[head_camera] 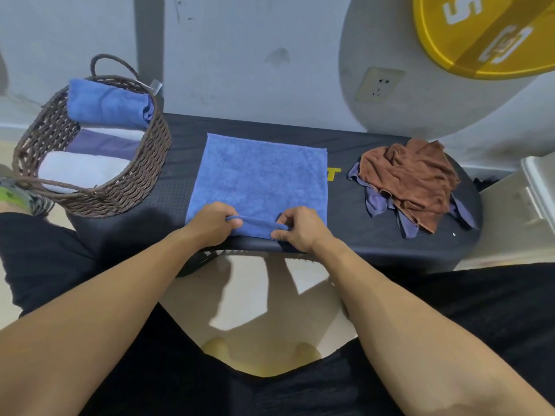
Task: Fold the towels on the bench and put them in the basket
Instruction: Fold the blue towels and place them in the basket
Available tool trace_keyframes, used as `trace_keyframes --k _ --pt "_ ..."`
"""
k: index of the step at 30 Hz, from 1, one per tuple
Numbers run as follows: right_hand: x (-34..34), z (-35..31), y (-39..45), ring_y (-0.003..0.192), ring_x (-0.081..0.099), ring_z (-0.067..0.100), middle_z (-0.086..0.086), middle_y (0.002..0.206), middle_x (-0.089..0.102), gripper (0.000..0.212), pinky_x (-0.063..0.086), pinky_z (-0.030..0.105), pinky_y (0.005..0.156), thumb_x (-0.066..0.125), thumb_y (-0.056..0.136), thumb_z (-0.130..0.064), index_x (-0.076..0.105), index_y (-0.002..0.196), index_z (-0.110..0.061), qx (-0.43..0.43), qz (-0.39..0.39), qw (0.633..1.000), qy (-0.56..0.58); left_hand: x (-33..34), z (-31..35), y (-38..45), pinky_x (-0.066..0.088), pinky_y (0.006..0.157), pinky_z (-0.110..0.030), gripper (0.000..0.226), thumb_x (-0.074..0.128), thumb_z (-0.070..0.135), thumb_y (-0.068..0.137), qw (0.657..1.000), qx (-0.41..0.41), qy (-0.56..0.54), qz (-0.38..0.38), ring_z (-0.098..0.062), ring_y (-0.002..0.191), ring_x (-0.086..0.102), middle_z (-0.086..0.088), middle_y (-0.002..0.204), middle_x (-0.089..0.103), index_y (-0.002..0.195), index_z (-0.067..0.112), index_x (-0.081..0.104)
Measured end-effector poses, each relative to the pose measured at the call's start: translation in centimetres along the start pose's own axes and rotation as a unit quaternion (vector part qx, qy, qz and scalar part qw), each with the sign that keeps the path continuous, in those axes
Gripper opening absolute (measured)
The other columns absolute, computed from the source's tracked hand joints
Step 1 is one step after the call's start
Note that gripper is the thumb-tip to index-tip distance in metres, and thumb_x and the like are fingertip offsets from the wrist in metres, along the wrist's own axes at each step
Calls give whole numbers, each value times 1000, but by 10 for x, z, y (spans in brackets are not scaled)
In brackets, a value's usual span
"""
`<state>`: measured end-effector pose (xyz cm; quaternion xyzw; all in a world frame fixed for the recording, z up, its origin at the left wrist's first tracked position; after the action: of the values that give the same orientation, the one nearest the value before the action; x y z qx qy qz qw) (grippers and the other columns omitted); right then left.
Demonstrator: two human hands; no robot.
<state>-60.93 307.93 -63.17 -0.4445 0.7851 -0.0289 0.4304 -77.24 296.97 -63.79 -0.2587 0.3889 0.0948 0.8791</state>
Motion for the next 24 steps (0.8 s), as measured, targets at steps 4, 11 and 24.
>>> trace_keyframes --k 4,11,24 --pt "-11 11 2 88 60 22 1 88 65 12 51 30 71 73 89 -28 68 93 -17 22 -32 997 -71 -10 -5 -9 36 62 -30 27 75 26 84 998 45 34 0 -12 68 49 9 70 55 67 22 54" --pt "-18 22 -6 79 69 30 10 91 71 15 54 35 61 74 82 -17 68 95 -11 56 -108 980 -158 -30 -38 -36 43 71 -36 16 76 10 78 987 78 134 39 -20 82 51 3 84 56 86 16 63" --pt "-69 72 -22 65 49 24 14 72 53 8 47 27 58 68 67 -1 65 73 -6 205 -57 958 192 -60 -48 -37 43 55 -22 20 78 12 81 994 102 -45 -17 -2 57 56 4 64 65 68 23 68"
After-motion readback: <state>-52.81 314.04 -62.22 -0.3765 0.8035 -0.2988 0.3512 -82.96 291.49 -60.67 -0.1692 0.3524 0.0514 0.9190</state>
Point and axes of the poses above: each hand's wrist, its own y-axis towards the middle knuckle, its own x-axis out of the palm, z = x × y, the point moved 8 cm from there along y, towards the middle knuckle
